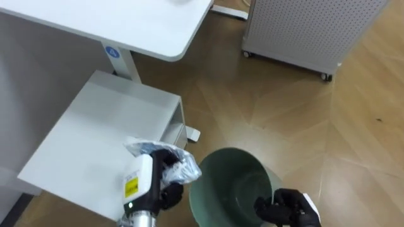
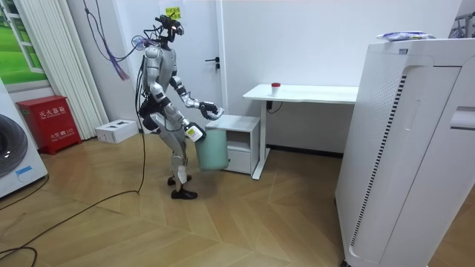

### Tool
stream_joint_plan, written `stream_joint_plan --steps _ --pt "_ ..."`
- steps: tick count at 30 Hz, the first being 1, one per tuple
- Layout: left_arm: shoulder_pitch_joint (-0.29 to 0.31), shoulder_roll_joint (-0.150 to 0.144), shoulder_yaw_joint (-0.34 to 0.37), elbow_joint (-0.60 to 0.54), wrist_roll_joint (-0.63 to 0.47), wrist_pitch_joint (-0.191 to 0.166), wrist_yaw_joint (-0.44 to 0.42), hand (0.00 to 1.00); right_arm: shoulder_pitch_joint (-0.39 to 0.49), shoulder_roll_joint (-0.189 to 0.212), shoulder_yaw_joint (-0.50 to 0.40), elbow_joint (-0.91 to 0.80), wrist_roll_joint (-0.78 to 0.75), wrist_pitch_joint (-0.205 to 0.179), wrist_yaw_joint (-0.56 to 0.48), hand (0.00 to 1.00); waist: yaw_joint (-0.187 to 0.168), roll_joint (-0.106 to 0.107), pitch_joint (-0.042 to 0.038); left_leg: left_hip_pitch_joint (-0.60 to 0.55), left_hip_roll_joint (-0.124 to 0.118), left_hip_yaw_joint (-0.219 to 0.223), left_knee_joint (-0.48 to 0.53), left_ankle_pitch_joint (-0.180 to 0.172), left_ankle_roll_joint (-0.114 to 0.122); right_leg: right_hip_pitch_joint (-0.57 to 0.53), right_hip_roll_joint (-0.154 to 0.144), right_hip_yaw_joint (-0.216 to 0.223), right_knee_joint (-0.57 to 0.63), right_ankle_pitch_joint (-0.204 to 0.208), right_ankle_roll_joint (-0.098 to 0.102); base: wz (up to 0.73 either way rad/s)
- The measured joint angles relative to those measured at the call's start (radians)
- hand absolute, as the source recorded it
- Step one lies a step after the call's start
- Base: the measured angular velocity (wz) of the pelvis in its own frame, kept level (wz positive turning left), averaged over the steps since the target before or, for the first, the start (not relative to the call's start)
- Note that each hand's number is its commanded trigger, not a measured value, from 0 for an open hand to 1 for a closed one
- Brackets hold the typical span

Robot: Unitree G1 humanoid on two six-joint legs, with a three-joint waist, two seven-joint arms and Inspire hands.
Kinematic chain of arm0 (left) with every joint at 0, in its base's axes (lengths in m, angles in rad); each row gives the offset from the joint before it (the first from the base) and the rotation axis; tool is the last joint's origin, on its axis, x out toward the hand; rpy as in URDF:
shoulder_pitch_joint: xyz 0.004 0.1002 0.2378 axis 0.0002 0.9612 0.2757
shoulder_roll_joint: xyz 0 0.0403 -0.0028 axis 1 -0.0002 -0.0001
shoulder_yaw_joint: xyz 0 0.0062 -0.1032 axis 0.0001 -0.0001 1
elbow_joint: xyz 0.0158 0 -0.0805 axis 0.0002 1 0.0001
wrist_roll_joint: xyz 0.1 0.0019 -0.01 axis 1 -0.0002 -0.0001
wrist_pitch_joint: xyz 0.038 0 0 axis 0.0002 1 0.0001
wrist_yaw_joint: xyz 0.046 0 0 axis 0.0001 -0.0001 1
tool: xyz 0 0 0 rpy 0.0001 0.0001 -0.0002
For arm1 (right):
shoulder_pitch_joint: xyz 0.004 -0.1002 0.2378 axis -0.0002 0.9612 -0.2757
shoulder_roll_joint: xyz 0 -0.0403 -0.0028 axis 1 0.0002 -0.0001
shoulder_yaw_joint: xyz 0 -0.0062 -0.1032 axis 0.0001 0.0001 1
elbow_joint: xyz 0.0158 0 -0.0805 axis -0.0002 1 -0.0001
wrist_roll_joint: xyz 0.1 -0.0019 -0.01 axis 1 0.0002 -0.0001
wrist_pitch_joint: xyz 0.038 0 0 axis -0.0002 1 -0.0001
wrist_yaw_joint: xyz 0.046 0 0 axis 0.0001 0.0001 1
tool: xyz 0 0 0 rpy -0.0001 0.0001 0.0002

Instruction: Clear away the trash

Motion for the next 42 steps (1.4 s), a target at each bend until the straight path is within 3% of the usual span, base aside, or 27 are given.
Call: stream_joint_plan --steps 5,9,15,17,18,19,20,33,37,42 --pt "0.011 -0.017 -0.039 0.0 -0.001 0.0 -0.063 1.0 0.006 0.0 0.028 -0.002 0.0 -0.006 0.027 1.0 0.001 0.008 -0.0083 0.007 0.003 0.009 0.001 0.0 -0.001 0.003 0.004 0.009 -0.001 0.005 0.0 -0.03" --pt "0.012 -0.034 -0.059 0.002 -0.024 0.0 -0.117 1.0 0.011 0.007 0.057 -0.002 0.003 -0.006 0.042 1.0 0.001 0.008 -0.0082 0.009 0.008 0.017 0.0 0.0 -0.001 0.003 0.008 0.012 -0.006 0.009 -0.002 -0.09" --pt "0.011 -0.088 -0.065 0.013 -0.025 0.0 -0.174 0.98 0.005 0.037 0.072 -0.002 0.001 -0.006 0.058 1.0 0.004 0.008 -0.0079 0.01 0.007 0.023 -0.011 0.001 -0.001 0.0 0.009 0.016 -0.016 0.013 -0.001 -0.01" --pt "0.011 -0.095 -0.065 0.018 -0.025 0.0 -0.194 0.84 0.005 0.045 0.072 -0.002 -0.002 -0.006 0.069 1.0 0.004 0.008 -0.0076 0.01 0.007 0.025 -0.017 0.001 -0.001 -0.003 0.011 0.018 -0.02 0.014 -0.001 -0.02" --pt "0.011 -0.095 -0.065 0.019 -0.024 0.0 -0.198 0.55 0.005 0.047 0.073 -0.002 -0.002 -0.006 0.071 1.0 0.004 0.008 -0.0076 0.009 0.007 0.026 -0.02 0.001 -0.002 -0.003 0.012 0.018 -0.023 0.015 -0.001 -0.04" --pt "0.011 -0.095 -0.065 0.019 -0.021 0.0 -0.204 0.18 0.005 0.049 0.08 -0.002 -0.001 -0.006 0.074 1.0 0.004 0.007 -0.0075 0.009 0.007 0.026 -0.027 0.003 -0.003 -0.003 0.014 0.018 -0.031 0.017 0.0 -0.03" --pt "0.011 -0.095 -0.066 0.019 -0.018 0.0 -0.205 0.02 0.005 0.049 0.09 -0.003 -0.001 -0.006 0.076 1.0 0.004 0.007 -0.0072 0.009 0.007 0.027 -0.029 0.002 -0.003 -0.004 0.015 0.018 -0.032 0.017 0.0 0.0" --pt "-0.006 -0.098 -0.075 0.058 -0.018 0.007 -0.244 0.0 -0.03 0.062 0.099 -0.002 -0.021 -0.006 0.093 1.0 0.004 0.008 -0.0045 -0.004 0.014 0.036 -0.048 0.0 -0.007 -0.021 0.02 0.01 -0.044 0.018 -0.001 -0.01" --pt "-0.015 -0.097 -0.075 0.079 -0.018 0.013 -0.251 0.0 -0.035 0.063 0.098 -0.012 -0.039 -0.006 0.096 1.0 0.003 0.013 -0.0009 -0.018 0.015 0.039 -0.05 0.0 -0.008 -0.038 0.021 0.012 -0.041 0.019 -0.002 0.0" --pt "-0.019 -0.097 -0.075 0.094 -0.018 0.021 -0.251 0.0 -0.037 0.06 0.099 -0.039 -0.04 -0.006 0.097 1.0 0.004 0.021 0.0093 -0.022 0.015 0.045 -0.051 -0.001 -0.009 -0.049 0.018 0.013 -0.031 0.018 -0.003 -0.01"
